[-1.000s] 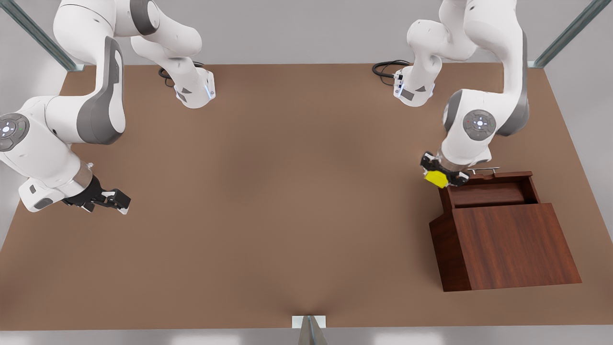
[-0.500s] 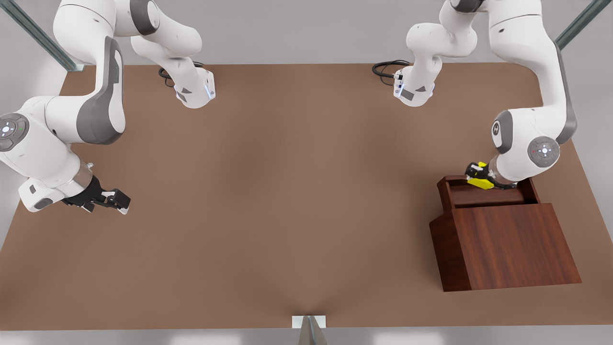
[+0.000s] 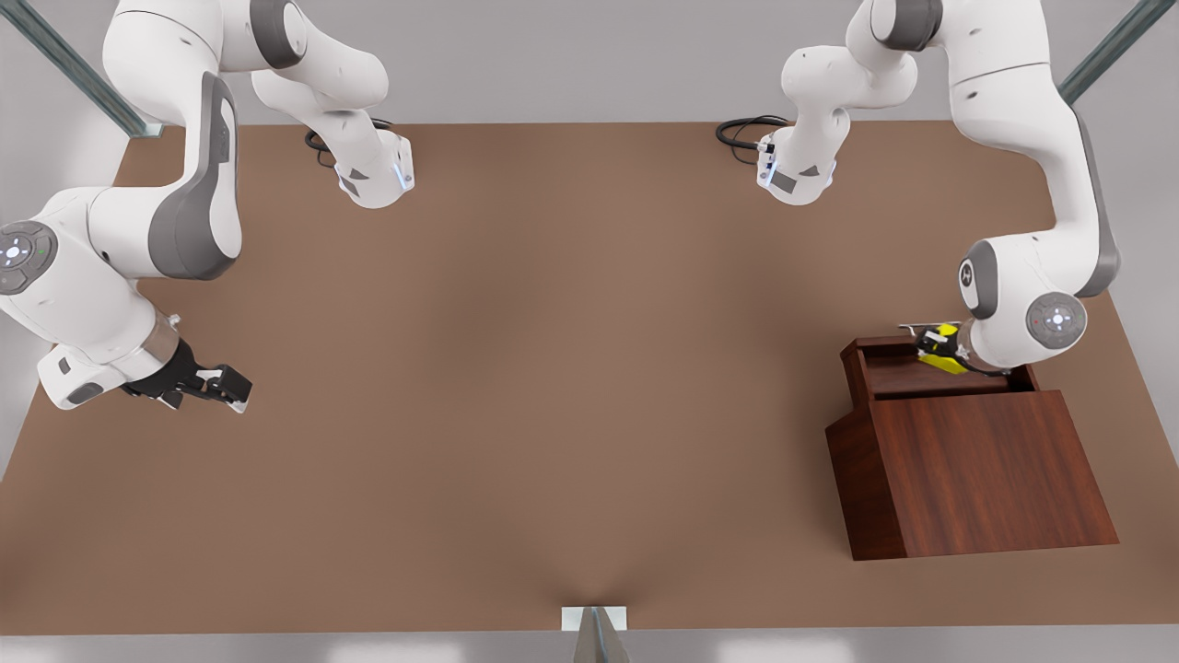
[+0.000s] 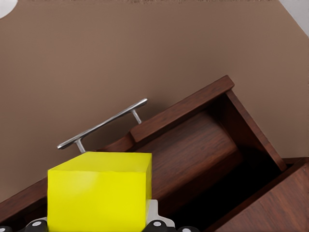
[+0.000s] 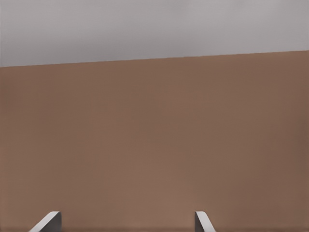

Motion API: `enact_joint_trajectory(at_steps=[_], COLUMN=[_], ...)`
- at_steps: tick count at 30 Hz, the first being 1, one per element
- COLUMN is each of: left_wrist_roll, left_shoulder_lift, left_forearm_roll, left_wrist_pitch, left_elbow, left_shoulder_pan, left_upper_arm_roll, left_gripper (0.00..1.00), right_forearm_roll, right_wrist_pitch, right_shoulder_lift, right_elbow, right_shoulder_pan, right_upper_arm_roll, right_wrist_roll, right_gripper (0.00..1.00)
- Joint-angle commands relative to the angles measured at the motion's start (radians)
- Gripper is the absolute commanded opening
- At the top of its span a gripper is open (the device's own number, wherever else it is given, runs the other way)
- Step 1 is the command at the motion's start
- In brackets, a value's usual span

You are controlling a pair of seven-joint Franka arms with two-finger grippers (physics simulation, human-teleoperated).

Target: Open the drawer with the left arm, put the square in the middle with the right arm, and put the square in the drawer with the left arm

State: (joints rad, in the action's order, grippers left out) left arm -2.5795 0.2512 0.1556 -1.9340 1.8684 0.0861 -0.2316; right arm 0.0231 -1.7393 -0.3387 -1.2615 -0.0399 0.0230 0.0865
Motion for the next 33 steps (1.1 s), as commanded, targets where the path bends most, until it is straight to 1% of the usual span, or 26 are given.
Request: enact_joint_trajectory(at_steps=[1, 4, 6, 10, 11, 12, 17, 18, 19, 20, 21, 22, 23, 24, 25, 26, 29, 30, 31, 32, 33], left_wrist_roll=[0.056, 0.056, 0.058, 0.056, 0.058, 0.058, 0.067, 0.273, 0.669, 0.977, 1.208, 1.404, 1.532, 1.529, 1.536, 1.682, 2.511, 2.636, 2.636, 2.641, 2.652], left_shoulder_lift=[0.003, 0.029, 0.043, 0.043, 0.043, 0.043, 0.036, -0.033, -0.104, -0.099, -0.099, -0.098, -0.092, -0.093, -0.092, -0.092, -0.092, -0.099, -0.101, -0.096, -0.098], left_forearm_roll=[0.036, 0.036, 0.042, 0.062, 0.062, 0.062, 0.096, 0.127, 0.067, -0.02, -0.045, -0.053, -0.053, -0.045, -0.053, -0.054, -0.048, -0.059, -0.077, -0.077, -0.129], left_wrist_pitch=[-0.008, -0.01, -0.026, -0.072, -0.072, -0.074, -0.06, 0.022, 0.223, 0.387, 0.48, 0.524, 0.543, 0.546, 0.541, 0.543, 0.546, 0.556, 0.53, 0.512, 0.507], left_elbow=[0.0, -0.003, -0.035, -0.035, -0.035, -0.035, -0.037, -0.037, -0.109, -0.242, -0.321, -0.37, -0.411, -0.42, -0.425, -0.443, -0.456, -0.456, -0.491, -0.499, -0.492], left_shoulder_pan=[-0.009, -0.014, -0.026, -0.032, -0.032, -0.032, -0.032, -0.032, -0.031, -0.031, -0.031, -0.031, -0.028, -0.026, -0.025, -0.025, -0.025, -0.025, -0.026, -0.026, -0.031], left_upper_arm_roll=[0.0, 0.0, 0.001, 0.005, 0.006, 0.008, 0.012, 0.058, 0.109, 0.149, 0.181, 0.207, 0.242, 0.293, 0.298, 0.308, 0.324, 0.321, 0.324, 0.327, 0.327], left_gripper=[0.7, 0.72, 0.72, 0.72, 0.8, 1.0, 1.0, 1.0, 1.0, 1.0, 1.0, 1.0, 1.0, 1.0, 1.0, 1.0, 1.0, 1.0, 1.0, 1.0, 1.0], right_forearm_roll=[0.0, 0.0, 0.0, 0.0, -0.002, -0.002, 0.0, 0.0, 0.0, 0.0, 0.0, 0.0, 0.0, 0.0, 0.0, 0.0, 0.0, 0.0, 0.0, 0.0, 0.0], right_wrist_pitch=[0.0, 0.0, 0.0, 0.0, 0.0, 0.0, 0.0, 0.0, 0.0, 0.0, 0.0, 0.0, 0.0, 0.0, 0.0, 0.0, 0.0, 0.0, 0.0, 0.0, 0.0], right_shoulder_lift=[0.001, 0.001, 0.001, 0.001, 0.001, 0.001, 0.001, 0.001, 0.001, 0.001, 0.001, 0.001, 0.001, 0.001, 0.001, 0.001, 0.001, 0.001, 0.001, 0.001, 0.001], right_elbow=[0.001, 0.001, 0.001, 0.001, 0.001, 0.001, 0.001, 0.001, 0.001, 0.001, 0.001, 0.001, 0.001, 0.001, 0.001, 0.001, 0.001, 0.001, 0.001, 0.001, 0.001], right_shoulder_pan=[0.0, 0.0, 0.0, 0.0, 0.0, 0.0, -0.001, -0.003, -0.001, -0.001, -0.001, -0.003, -0.003, -0.003, -0.003, -0.003, -0.003, -0.003, -0.003, -0.003, -0.003], right_upper_arm_roll=[0.0, 0.0, 0.0, 0.0, 0.0, 0.0, 0.0, 0.0, 0.0, 0.0, 0.0, 0.0, 0.0, 0.0, 0.0, 0.0, 0.0, 0.0, 0.0, 0.0, 0.0], right_wrist_roll=[-0.001, -0.001, -0.001, -0.001, -0.001, -0.001, -0.001, -0.001, -0.001, -0.001, -0.001, -0.001, -0.001, -0.001, -0.001, -0.001, 0.001, -0.001, 0.001, -0.001, -0.001], right_gripper=[1.0, 1.0, 1.0, 1.0, 1.0, 1.0, 1.0, 1.0, 1.0, 1.0, 1.0, 1.0, 1.0, 1.0, 1.0, 1.0, 1.0, 1.0, 1.0, 1.0, 1.0])
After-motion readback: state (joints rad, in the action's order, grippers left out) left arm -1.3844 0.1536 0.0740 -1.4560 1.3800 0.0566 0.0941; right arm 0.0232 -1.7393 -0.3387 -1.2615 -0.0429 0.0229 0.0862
